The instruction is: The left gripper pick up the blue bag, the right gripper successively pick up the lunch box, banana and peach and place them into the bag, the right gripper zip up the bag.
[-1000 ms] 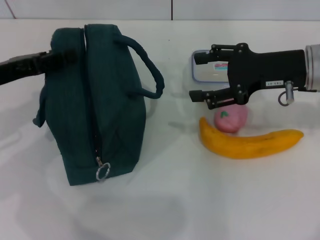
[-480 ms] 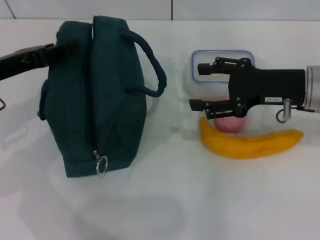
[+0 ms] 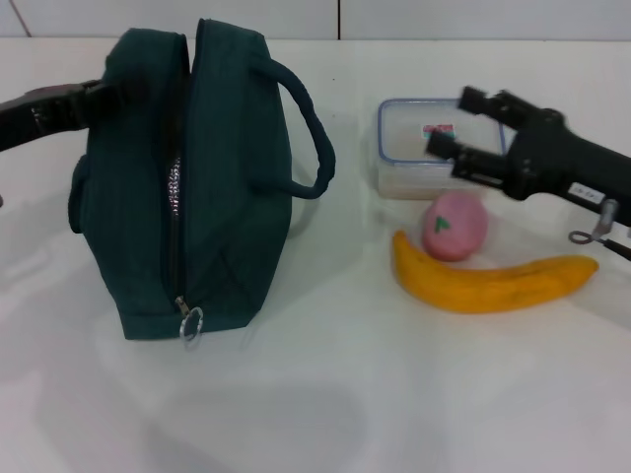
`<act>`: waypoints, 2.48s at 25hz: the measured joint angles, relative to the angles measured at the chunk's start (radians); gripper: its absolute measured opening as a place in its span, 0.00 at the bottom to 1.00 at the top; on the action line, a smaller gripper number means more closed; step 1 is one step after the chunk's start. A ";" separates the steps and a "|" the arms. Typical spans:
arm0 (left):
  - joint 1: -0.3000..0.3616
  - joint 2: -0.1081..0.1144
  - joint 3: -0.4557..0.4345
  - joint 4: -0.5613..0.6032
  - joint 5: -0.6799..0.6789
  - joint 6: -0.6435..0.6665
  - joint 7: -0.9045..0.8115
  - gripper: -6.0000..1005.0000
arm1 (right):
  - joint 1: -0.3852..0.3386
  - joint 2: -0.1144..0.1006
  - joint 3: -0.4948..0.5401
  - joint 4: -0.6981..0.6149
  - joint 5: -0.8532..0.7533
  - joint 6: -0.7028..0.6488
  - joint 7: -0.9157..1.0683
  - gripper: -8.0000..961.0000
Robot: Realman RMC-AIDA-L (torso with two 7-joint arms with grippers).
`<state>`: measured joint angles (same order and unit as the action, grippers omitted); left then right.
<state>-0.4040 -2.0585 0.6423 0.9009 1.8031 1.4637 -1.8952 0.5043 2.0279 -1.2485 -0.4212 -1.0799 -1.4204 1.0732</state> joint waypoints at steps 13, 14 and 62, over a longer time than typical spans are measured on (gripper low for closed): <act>-0.062 -0.021 0.017 -0.037 0.027 -0.004 0.106 0.11 | -0.009 0.000 0.021 0.436 0.526 -0.083 0.071 0.88; -0.066 -0.022 0.017 -0.037 0.029 -0.004 0.111 0.11 | -0.009 0.000 0.040 0.463 0.535 -0.100 0.102 0.88; -0.095 -0.011 0.027 -0.036 0.032 -0.029 0.134 0.11 | 0.060 -0.006 -0.039 0.253 0.131 0.260 0.332 0.87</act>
<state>-0.4991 -2.0694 0.6694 0.8644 1.8354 1.4345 -1.7614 0.5644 2.0216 -1.2876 -0.1684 -0.9494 -1.1604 1.4048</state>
